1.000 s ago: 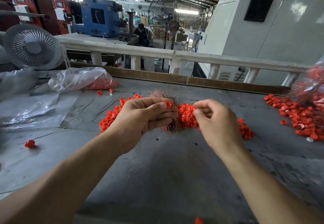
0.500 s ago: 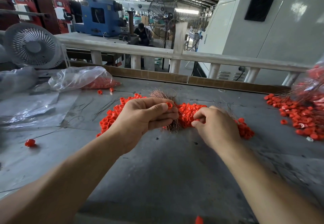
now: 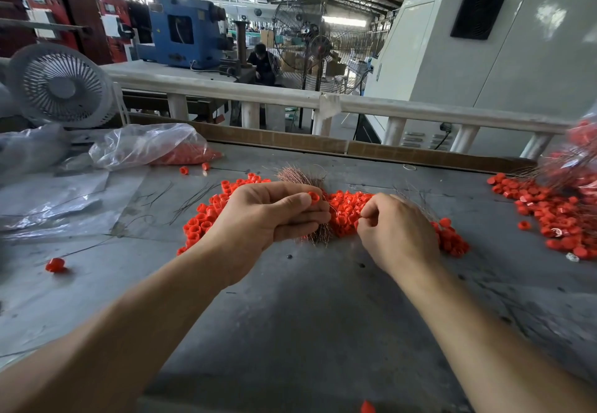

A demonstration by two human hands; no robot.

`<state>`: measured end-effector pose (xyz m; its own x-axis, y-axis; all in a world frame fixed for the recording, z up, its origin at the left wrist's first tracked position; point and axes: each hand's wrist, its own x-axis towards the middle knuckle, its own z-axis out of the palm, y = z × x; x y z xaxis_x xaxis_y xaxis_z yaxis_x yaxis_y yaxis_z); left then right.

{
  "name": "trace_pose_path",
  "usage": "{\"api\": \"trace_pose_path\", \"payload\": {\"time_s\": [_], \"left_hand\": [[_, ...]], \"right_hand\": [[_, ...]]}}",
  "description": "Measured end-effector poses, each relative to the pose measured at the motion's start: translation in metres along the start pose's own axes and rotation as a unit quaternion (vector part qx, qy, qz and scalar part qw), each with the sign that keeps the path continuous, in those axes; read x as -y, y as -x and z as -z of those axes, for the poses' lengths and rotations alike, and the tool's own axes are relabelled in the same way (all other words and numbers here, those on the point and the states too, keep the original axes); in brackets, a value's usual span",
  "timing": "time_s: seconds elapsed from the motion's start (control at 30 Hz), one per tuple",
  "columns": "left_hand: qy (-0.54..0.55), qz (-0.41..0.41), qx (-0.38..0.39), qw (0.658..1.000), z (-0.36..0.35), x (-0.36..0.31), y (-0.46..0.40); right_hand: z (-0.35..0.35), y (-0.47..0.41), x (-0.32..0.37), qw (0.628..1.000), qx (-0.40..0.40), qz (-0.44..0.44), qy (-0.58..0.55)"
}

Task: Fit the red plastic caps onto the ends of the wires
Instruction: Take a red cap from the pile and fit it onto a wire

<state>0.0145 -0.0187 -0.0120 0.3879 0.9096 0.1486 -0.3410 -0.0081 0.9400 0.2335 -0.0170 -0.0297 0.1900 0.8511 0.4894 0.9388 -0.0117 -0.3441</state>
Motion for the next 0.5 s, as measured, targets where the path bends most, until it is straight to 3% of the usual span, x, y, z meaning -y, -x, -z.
{"api": "trace_pose_path", "payload": {"time_s": [0.23,0.5], "left_hand": [[-0.016,-0.003,0.002,1.000,-0.002,0.002,0.000],[-0.021,-0.001,-0.001,1.000,-0.004,0.001,0.001]], "right_hand": [[0.002,0.004,0.005,0.999,-0.010,0.017,-0.041],[0.012,0.011,0.012,0.945,0.017,0.014,-0.325]]}}
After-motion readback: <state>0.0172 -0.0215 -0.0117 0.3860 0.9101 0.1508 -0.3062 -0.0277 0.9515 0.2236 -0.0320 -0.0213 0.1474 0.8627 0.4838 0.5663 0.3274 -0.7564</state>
